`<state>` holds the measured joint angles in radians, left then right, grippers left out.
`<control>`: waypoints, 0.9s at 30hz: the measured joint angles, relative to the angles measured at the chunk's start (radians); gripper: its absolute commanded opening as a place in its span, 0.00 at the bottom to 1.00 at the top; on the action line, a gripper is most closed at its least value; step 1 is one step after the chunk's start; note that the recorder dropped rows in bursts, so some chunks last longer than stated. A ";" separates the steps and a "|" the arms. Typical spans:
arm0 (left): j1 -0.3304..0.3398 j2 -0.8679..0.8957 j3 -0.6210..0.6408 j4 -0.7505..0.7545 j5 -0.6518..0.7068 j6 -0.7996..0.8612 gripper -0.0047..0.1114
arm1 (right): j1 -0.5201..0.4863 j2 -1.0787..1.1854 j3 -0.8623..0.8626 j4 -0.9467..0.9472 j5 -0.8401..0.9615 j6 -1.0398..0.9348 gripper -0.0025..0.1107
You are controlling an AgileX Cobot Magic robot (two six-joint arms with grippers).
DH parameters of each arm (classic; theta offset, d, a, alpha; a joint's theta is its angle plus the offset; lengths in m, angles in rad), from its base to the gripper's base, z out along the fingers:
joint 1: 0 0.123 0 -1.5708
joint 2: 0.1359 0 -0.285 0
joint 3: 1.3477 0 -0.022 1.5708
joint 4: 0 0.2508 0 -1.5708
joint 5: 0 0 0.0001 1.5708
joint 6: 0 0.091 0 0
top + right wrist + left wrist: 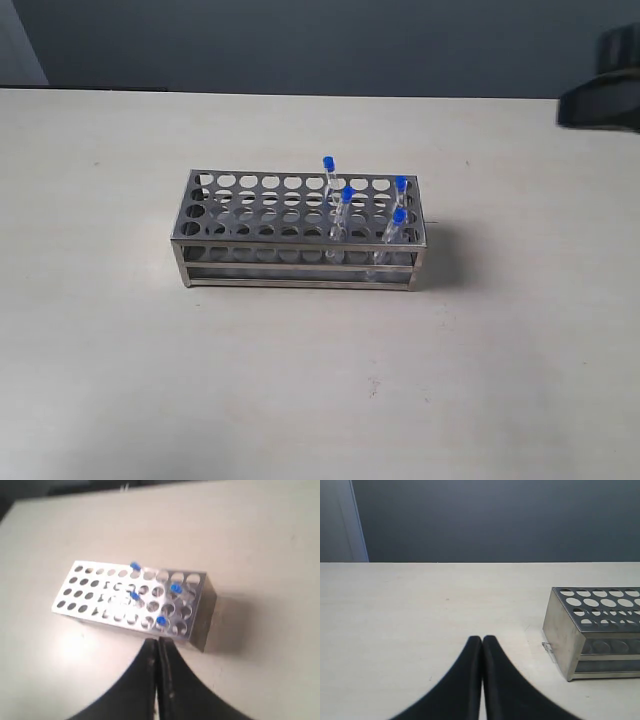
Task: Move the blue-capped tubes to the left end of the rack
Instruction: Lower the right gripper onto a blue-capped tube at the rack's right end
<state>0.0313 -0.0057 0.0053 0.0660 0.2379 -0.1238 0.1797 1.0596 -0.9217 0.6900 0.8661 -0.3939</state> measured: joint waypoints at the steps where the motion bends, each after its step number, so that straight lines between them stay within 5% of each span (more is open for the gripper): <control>1: 0.000 0.000 0.000 0.000 0.000 0.000 0.05 | 0.044 0.067 -0.041 -0.045 0.028 -0.007 0.02; 8: 0.000 0.000 0.000 0.000 0.000 0.000 0.05 | 0.354 0.503 -0.235 -0.350 0.024 0.008 0.02; 10: 0.000 0.000 0.000 0.000 0.000 0.000 0.05 | 0.400 0.570 -0.274 -0.385 -0.022 0.008 0.13; 13: 0.000 0.000 0.000 0.000 0.000 0.000 0.05 | 0.423 0.613 -0.296 -0.419 -0.086 0.010 0.43; 27: 0.000 0.000 0.000 0.000 0.000 0.000 0.05 | 0.425 0.700 -0.298 -0.437 -0.138 0.108 0.44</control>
<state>0.0313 -0.0057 0.0053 0.0660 0.2379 -0.1238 0.6047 1.7594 -1.2198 0.2533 0.7281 -0.2858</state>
